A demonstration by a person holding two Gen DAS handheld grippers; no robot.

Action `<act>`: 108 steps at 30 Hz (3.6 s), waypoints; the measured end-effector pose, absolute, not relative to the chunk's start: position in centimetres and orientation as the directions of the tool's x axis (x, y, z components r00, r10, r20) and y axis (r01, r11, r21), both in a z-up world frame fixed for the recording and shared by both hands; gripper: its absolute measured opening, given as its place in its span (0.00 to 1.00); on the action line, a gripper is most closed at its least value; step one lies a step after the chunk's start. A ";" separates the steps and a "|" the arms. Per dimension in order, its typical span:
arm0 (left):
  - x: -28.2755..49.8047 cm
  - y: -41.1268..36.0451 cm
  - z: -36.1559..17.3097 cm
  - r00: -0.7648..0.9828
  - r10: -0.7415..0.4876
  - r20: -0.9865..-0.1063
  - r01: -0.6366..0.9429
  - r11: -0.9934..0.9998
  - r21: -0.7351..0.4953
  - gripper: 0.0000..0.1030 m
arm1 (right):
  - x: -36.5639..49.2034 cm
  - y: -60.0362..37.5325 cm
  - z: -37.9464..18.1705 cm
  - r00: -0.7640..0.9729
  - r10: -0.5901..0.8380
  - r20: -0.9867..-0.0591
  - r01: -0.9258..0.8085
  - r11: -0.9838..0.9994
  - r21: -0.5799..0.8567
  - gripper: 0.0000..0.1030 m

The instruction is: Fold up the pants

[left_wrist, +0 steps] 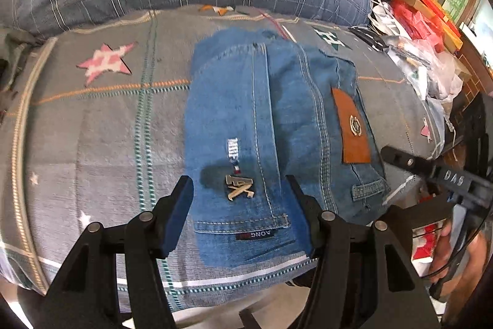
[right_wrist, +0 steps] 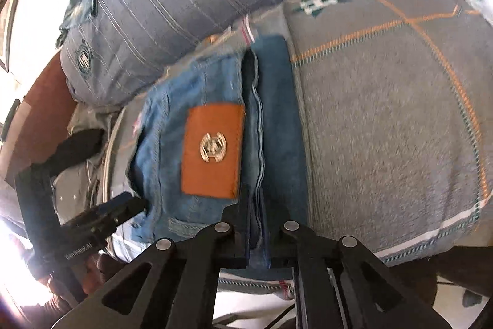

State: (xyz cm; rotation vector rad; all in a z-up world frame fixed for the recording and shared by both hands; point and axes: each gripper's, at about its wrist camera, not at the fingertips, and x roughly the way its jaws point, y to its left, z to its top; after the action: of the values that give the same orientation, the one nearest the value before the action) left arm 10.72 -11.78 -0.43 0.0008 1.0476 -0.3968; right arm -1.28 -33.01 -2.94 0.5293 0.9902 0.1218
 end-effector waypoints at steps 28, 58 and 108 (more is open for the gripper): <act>17.3 -7.3 0.8 0.528 -0.270 -0.805 0.196 0.961 -0.195 0.85 | 2.9 -34.8 -1.8 0.634 0.319 -0.705 0.189 0.820 0.541 0.46; 25.8 -11.8 0.8 0.345 -0.496 -0.797 0.194 0.868 -0.456 0.66 | 9.7 -36.4 -2.0 0.644 0.382 -0.662 0.066 0.835 0.546 0.07; 25.5 -13.0 -1.9 0.237 -0.567 -0.789 0.157 0.824 -0.545 0.68 | 10.0 -35.3 -3.8 0.629 0.332 -0.703 0.094 0.865 0.493 0.26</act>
State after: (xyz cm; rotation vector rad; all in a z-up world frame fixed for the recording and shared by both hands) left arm 25.51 -13.00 -1.92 -0.3902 1.2395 -0.5140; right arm 10.02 -35.33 -3.80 0.5251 0.8899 0.1439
